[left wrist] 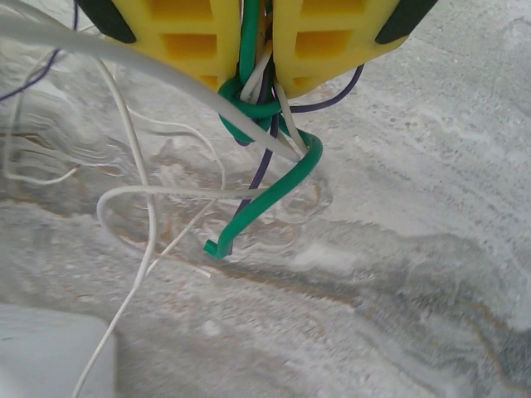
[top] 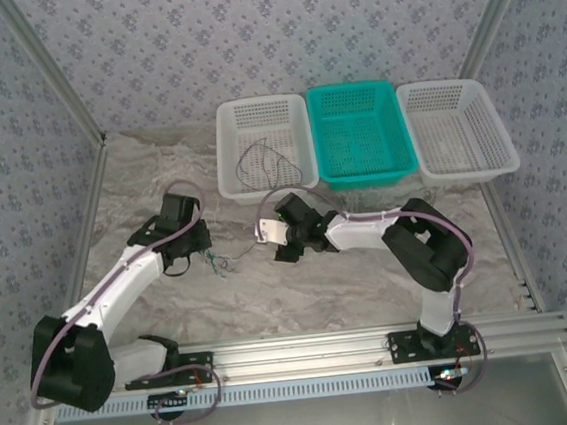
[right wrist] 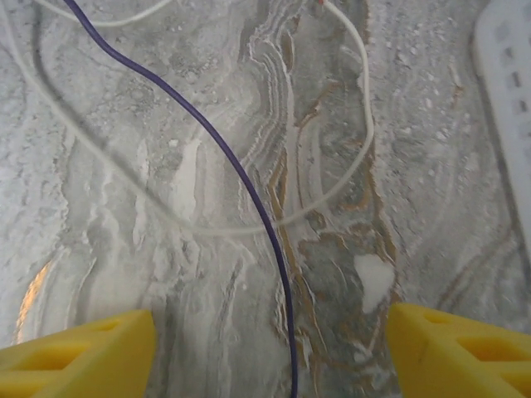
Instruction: Untangle the cables
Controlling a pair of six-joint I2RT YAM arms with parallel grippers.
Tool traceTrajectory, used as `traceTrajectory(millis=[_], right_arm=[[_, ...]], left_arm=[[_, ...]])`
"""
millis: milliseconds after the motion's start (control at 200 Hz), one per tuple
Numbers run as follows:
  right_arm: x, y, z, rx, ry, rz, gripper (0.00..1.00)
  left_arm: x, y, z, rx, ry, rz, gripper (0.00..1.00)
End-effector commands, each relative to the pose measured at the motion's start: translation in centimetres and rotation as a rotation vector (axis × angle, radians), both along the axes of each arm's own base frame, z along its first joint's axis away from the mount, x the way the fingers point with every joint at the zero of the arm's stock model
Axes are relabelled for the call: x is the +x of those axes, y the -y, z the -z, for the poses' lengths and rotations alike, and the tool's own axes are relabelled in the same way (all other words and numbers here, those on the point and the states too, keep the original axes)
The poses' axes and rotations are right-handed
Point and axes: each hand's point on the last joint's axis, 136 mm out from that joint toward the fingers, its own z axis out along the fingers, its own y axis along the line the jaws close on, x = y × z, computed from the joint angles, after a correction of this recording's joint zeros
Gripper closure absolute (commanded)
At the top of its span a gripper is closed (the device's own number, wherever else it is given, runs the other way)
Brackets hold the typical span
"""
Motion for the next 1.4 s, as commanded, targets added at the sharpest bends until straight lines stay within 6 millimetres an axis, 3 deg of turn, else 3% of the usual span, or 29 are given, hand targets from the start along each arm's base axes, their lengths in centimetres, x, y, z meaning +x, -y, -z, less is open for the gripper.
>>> traceTrajectory(millis=[0, 165, 195, 315, 520, 775, 994, 1264, 1329, 1394], right_arm=[[0.2, -2.3, -0.5, 0.058, -0.001, -0.084, 0.34], [0.2, -2.8, 0.2, 0.074, -0.031, -0.090, 0.69], [0.2, -2.8, 0.3, 0.077, -0.029, -0.087, 0.79], [0.3, -2.0, 0.0, 0.077, 0.000, -0.058, 1.00], [0.7, 0.5, -1.8, 0.134, 0.065, 0.048, 1.00], [4.0, 6.2, -6.9, 0.367, 0.090, 0.414, 1.00], [5.4, 13.1, -10.2, 0.559, 0.173, 0.744, 1.00], [4.0, 24.0, -12.8, 0.736, 0.250, 1.172, 1.00], [3.5, 25.1, -14.1, 0.780, 0.239, 1.184, 1.00], [2.9, 24.7, -16.0, 0.820, 0.224, 1.136, 1.00]], left_arm=[[-0.2, 1.4, -1.3, -0.044, 0.055, 0.099, 1.00], [-0.4, 0.9, -1.7, -0.036, 0.072, 0.084, 1.00], [-0.5, 0.7, -1.5, -0.033, 0.068, 0.078, 1.00], [-0.7, -0.6, -1.0, -0.003, 0.051, 0.017, 1.00], [-1.3, -4.5, 0.3, 0.053, -0.007, -0.181, 1.00], [-2.4, -9.2, 1.2, 0.160, -0.058, -0.401, 0.96], [-2.7, -9.8, 1.6, 0.164, -0.070, -0.435, 0.94], [-2.6, -9.8, 1.7, 0.147, -0.065, -0.445, 0.93], [-2.4, -9.4, 1.9, 0.129, -0.064, -0.429, 0.94], [-1.9, -8.0, 2.3, 0.077, -0.066, -0.367, 0.94]])
